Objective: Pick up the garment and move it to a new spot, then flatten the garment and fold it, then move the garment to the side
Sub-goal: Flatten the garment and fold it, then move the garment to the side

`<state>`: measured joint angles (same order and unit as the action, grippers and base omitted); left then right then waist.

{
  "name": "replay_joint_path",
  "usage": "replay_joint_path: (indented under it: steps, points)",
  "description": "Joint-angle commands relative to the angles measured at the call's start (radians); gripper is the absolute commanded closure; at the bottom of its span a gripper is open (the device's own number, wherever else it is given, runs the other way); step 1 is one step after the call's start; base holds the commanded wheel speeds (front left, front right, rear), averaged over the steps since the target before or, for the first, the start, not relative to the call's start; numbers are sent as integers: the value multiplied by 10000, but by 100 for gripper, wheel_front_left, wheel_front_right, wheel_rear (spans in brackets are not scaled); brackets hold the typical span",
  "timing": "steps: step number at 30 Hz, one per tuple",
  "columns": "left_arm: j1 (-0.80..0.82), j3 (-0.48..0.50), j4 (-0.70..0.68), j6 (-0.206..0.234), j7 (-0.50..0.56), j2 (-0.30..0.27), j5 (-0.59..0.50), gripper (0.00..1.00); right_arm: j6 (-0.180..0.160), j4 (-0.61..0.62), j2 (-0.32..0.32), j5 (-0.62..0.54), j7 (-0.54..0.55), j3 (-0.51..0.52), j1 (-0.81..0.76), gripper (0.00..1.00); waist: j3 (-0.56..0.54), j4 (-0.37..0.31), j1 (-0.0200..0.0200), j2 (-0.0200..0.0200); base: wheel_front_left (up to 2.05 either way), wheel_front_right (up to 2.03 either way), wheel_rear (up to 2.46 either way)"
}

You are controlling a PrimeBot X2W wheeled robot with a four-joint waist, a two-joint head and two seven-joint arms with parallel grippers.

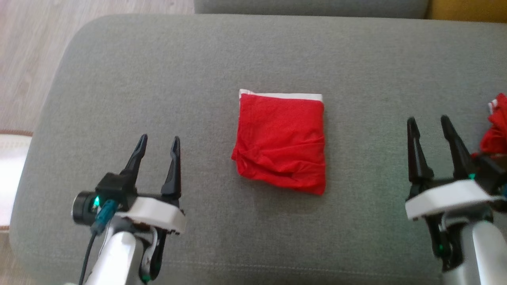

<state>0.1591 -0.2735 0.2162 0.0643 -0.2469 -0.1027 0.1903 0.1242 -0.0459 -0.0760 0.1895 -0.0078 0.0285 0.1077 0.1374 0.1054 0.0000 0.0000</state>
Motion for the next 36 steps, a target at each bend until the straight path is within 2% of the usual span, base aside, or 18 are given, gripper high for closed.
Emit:
replay_joint_path:
  steps: [1, 17, 36]
  points:
    - [-24, 428, -420, 116, 11, -310, -14, 0, 65, 728, 77, -108, 183, -153, -144, 0, -226, -160, 0, 0, 0, 0, 0]
    - [-1226, 387, -949, 407, 435, -671, 34, 0, 65, 1823, 249, -148, 1009, 242, -2243, 0, -1484, -460, 0, 0, 0, 0, 0]
    - [-1368, 243, -1203, 561, 584, -863, 45, 0, 65, 2074, 257, 78, 1161, 275, -2470, 0, -1589, -564, 0, 0, 0, 0, 0]
